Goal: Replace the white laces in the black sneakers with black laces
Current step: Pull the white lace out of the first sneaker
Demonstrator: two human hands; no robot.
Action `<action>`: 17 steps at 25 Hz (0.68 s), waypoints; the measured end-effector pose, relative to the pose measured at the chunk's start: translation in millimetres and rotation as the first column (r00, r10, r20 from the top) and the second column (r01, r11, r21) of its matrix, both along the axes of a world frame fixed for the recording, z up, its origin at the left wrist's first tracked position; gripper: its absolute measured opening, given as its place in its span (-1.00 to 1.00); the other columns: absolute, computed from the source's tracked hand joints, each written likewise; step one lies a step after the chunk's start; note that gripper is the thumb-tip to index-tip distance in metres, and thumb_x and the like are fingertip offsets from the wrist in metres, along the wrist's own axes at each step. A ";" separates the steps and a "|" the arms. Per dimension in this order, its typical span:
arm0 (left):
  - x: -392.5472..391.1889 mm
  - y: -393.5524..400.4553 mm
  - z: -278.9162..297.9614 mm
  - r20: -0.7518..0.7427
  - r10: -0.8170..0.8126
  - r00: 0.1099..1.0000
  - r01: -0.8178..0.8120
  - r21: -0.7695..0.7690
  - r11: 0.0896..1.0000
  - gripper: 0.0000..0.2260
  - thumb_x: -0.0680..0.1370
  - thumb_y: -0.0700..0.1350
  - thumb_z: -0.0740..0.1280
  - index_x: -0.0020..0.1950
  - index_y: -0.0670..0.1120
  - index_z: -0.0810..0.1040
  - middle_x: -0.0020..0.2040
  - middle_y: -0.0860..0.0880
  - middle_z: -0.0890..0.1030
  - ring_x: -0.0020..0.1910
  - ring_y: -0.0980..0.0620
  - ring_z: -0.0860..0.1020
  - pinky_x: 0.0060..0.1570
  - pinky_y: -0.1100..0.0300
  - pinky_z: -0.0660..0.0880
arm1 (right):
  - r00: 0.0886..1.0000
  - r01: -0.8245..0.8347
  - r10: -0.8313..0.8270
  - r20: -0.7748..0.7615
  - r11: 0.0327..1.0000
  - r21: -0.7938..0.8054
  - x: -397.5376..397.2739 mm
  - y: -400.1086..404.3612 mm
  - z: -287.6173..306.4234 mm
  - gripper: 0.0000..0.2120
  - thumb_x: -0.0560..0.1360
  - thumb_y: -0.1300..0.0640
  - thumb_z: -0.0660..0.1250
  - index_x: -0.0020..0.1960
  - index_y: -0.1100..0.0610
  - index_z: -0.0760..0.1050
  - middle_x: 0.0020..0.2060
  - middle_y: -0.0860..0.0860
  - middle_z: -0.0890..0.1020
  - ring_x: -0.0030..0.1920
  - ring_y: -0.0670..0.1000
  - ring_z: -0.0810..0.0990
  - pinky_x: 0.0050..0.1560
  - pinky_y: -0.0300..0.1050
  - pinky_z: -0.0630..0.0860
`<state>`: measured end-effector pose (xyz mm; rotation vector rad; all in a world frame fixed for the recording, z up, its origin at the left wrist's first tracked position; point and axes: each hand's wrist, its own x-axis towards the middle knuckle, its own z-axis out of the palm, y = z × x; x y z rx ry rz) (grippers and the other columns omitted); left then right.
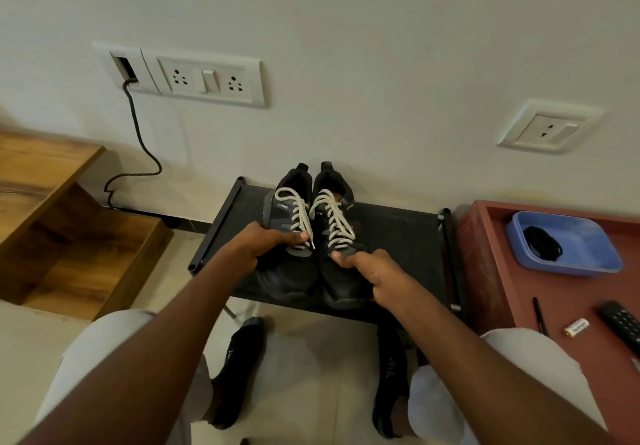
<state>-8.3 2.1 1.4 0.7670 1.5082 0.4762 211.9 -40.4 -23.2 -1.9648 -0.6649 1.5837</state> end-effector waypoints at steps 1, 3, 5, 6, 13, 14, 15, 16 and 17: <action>-0.4 1.2 -5.4 -0.057 -0.030 0.998 0.032 0.040 0.999 -0.18 0.02 0.07 0.76 0.22 -0.10 0.62 0.08 -0.13 0.72 0.10 -0.15 0.67 0.23 -0.16 0.59 | 0.987 -0.105 0.103 0.126 0.994 0.011 -0.3 -2.1 -2.9 -0.12 0.38 -0.04 0.66 0.52 0.23 0.32 0.45 0.19 0.44 0.38 0.22 0.50 0.38 0.16 0.51; -1.2 2.5 -10.6 -0.144 -0.080 0.986 0.092 0.078 0.993 -0.36 0.23 0.06 0.70 0.23 -0.09 0.61 0.10 -0.10 0.70 0.11 -0.09 0.65 0.26 -0.08 0.57 | 0.857 -0.308 0.290 0.425 0.951 -0.028 0.4 4.7 -8.0 -0.06 0.41 -0.18 0.60 0.58 0.19 0.24 0.53 0.18 0.29 0.47 0.24 0.39 0.42 0.19 0.46; -0.4 3.3 -13.1 -0.156 -0.097 0.983 0.108 0.066 0.992 -0.53 0.40 0.05 0.62 0.21 -0.07 0.58 0.07 -0.07 0.67 0.07 -0.04 0.61 0.15 0.06 0.54 | 0.805 -0.403 0.352 0.477 0.915 0.005 1.0 18.2 -5.4 -0.01 0.41 -0.24 0.57 0.61 0.15 0.17 0.54 0.16 0.29 0.48 0.24 0.38 0.42 0.20 0.47; 0.1 6.0 -16.5 -0.158 -0.091 0.983 0.101 0.058 0.993 -0.56 0.43 0.09 0.59 0.18 -0.06 0.56 0.04 -0.05 0.65 0.04 -0.02 0.60 0.06 0.11 0.52 | 0.829 -0.411 0.358 0.430 0.911 0.034 1.3 26.3 -3.0 0.04 0.39 -0.27 0.57 0.63 0.14 0.14 0.54 0.15 0.32 0.48 0.22 0.41 0.42 0.19 0.48; -3.2 28.9 -65.7 -0.201 -0.024 0.979 0.051 0.128 0.990 0.05 -0.01 0.44 0.64 0.36 -0.02 0.48 0.17 -0.07 0.67 0.08 -0.07 0.67 0.11 -0.02 0.64 | 0.777 -0.403 0.334 0.534 0.915 0.014 -19.1 55.8 -9.7 0.07 0.34 -0.28 0.59 0.63 0.02 0.09 0.48 0.13 0.44 0.43 0.27 0.46 0.36 0.22 0.51; -2.3 26.9 -58.9 -0.194 -0.014 0.981 0.042 0.141 0.989 -0.13 0.12 0.34 0.66 0.30 -0.01 0.51 0.12 -0.07 0.68 0.05 -0.06 0.68 0.05 0.02 0.64 | 0.767 -0.392 0.310 0.562 0.920 0.027 -23.6 56.1 -11.5 0.04 0.34 -0.27 0.59 0.62 0.00 0.11 0.48 0.14 0.43 0.44 0.29 0.43 0.35 0.26 0.50; -0.7 24.2 -51.2 -0.178 -0.007 0.984 0.034 0.147 0.989 -0.28 0.22 0.23 0.67 0.26 -0.01 0.52 0.09 -0.07 0.69 0.03 -0.05 0.68 0.00 0.06 0.64 | 0.756 -0.380 0.293 0.585 0.925 0.028 -26.8 56.0 -12.0 0.01 0.36 -0.26 0.58 0.61 -0.02 0.12 0.48 0.14 0.41 0.46 0.30 0.38 0.36 0.28 0.47; -0.6 23.9 -49.4 -0.163 0.004 0.987 0.022 0.152 0.988 -0.32 0.27 0.16 0.67 0.27 -0.03 0.50 0.08 -0.07 0.69 0.02 -0.05 0.68 -0.02 0.06 0.64 | 0.750 -0.369 0.280 0.599 0.929 0.027 -29.2 56.4 -11.7 -0.02 0.38 -0.24 0.58 0.60 -0.02 0.12 0.50 0.14 0.38 0.48 0.30 0.34 0.36 0.30 0.45; 0.2 24.0 -49.3 -0.154 0.023 0.988 0.000 0.148 0.989 -0.31 0.29 0.11 0.67 0.30 -0.05 0.47 0.10 -0.09 0.67 0.04 -0.06 0.68 0.00 0.03 0.64 | 0.750 -0.355 0.268 0.604 0.934 0.026 -30.8 55.4 -10.4 -0.03 0.40 -0.21 0.57 0.61 -0.03 0.11 0.51 0.14 0.34 0.50 0.30 0.30 0.36 0.31 0.43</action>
